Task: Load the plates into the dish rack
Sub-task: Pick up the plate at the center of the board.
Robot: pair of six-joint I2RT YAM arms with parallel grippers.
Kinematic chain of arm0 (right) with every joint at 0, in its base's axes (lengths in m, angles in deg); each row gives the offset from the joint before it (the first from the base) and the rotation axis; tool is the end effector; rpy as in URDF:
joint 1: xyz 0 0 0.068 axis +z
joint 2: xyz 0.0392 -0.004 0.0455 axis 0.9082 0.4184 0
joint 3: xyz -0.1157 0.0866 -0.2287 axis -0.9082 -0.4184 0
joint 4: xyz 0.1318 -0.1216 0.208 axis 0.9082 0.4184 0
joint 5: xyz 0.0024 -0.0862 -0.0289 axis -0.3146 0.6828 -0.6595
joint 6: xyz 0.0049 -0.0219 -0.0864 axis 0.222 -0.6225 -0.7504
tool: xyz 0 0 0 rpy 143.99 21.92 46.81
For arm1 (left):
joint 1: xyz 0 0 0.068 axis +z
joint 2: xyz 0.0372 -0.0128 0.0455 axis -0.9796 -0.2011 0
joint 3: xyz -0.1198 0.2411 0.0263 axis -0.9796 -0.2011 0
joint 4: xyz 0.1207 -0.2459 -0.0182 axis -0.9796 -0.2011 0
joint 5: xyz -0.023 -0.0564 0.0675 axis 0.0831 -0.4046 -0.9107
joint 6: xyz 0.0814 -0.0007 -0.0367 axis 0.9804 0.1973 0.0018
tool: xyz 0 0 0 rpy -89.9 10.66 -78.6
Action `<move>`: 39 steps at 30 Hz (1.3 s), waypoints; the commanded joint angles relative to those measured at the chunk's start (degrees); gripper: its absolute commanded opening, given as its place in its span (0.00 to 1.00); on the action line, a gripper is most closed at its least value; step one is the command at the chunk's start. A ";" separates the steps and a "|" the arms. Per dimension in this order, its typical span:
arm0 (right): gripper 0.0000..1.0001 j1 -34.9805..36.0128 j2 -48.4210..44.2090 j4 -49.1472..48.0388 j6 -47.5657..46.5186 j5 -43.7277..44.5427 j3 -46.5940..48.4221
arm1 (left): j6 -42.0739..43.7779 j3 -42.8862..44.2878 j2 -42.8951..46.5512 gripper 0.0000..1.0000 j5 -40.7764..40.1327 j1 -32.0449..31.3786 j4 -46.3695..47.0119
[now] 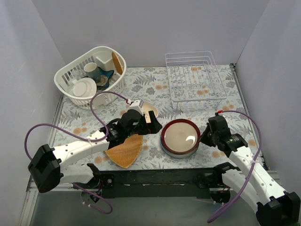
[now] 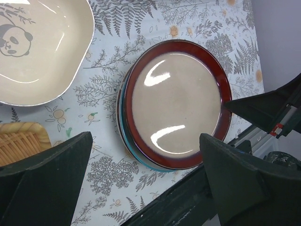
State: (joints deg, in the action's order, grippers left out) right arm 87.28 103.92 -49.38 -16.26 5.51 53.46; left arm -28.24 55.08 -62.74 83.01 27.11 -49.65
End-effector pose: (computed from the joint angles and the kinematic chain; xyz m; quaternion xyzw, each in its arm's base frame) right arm 0.1835 0.0609 0.1800 0.1982 0.9155 0.1232 0.3277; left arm 0.2030 -0.2385 0.2205 -0.2680 0.8355 -0.4198 0.2322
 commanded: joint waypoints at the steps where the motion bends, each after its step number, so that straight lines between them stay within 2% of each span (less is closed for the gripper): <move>1: 0.01 -0.22 -2.02 -1.77 3.82 2.28 4.19 | -0.67 -0.81 0.40 0.98 1.47 -0.30 1.77; 14: 0.01 -0.22 -3.78 -0.10 7.51 2.54 7.62 | -2.87 -1.87 -0.84 0.98 5.16 -1.01 4.14; 21: 0.01 -0.31 -3.96 -0.80 8.48 1.31 6.40 | -7.35 -4.24 1.10 0.98 8.59 -3.81 5.72; 30: 0.01 -0.14 -4.31 -1.06 8.83 0.96 6.13 | -13.15 -7.23 2.07 0.98 8.06 -9.00 7.92; 36: 0.01 -0.14 -4.84 -1.50 9.01 0.35 5.78 | -15.61 -8.10 -0.92 0.98 7.45 -11.55 12.75; 39: 0.01 -0.22 -5.19 -2.20 9.27 -0.18 5.34 | -18.06 -10.29 -1.89 0.97 4.37 -12.43 15.91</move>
State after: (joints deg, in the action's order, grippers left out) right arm 87.28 100.45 -45.29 -9.90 5.86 57.24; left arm -42.62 47.45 -63.61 90.13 15.83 -38.15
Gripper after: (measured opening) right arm 0.054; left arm 0.978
